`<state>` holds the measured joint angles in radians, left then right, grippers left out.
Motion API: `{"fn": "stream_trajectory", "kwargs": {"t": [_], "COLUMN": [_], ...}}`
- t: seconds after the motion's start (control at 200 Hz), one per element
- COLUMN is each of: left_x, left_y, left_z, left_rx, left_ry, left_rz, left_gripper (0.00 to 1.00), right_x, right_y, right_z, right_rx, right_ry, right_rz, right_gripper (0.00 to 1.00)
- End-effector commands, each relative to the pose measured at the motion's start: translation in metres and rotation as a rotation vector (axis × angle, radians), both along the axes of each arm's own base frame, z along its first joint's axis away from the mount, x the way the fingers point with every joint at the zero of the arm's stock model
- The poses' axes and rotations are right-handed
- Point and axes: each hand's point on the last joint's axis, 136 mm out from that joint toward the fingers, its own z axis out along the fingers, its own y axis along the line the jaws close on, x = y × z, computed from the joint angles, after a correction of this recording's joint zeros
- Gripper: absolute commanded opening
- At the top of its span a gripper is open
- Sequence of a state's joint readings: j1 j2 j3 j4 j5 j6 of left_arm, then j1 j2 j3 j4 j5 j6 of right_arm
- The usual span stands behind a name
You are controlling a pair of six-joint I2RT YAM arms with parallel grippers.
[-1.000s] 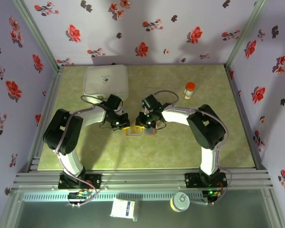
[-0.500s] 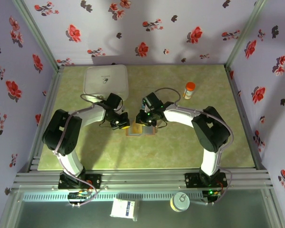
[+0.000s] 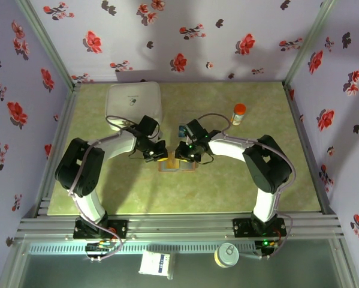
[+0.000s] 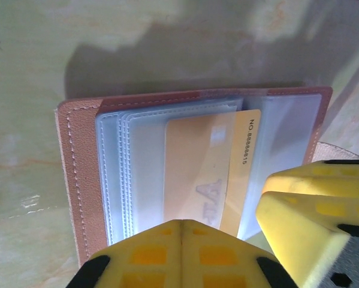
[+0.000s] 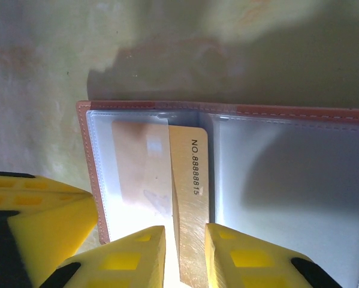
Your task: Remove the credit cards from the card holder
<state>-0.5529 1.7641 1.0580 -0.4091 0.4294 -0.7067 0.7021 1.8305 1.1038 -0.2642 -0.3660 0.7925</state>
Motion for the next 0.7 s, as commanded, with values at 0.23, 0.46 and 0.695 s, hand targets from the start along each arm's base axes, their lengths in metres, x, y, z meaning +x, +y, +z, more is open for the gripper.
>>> {"fn": "stream_trajectory", "kwargs": {"t": [0.23, 0.46, 0.695], "left_x": [-0.005, -0.009, -0.010], "left_y": [-0.001, 0.002, 0.003], "left_z": [-0.019, -0.024, -0.026], "left_rx": [0.023, 0.035, 0.040], "left_ry": [0.051, 0.064, 0.073], "left_rz": [-0.008, -0.008, -0.007], "left_gripper": [0.00, 0.00, 0.00], "right_x": [-0.003, -0.004, -0.002], "right_y": [-0.006, -0.006, 0.005], "right_z": [-0.012, -0.020, -0.012], "right_rx": [-0.023, -0.022, 0.067], "right_ry": [0.025, 0.044, 0.045], "right_rz": [0.007, 0.008, -0.007], "right_gripper": [0.26, 0.26, 0.24]}}
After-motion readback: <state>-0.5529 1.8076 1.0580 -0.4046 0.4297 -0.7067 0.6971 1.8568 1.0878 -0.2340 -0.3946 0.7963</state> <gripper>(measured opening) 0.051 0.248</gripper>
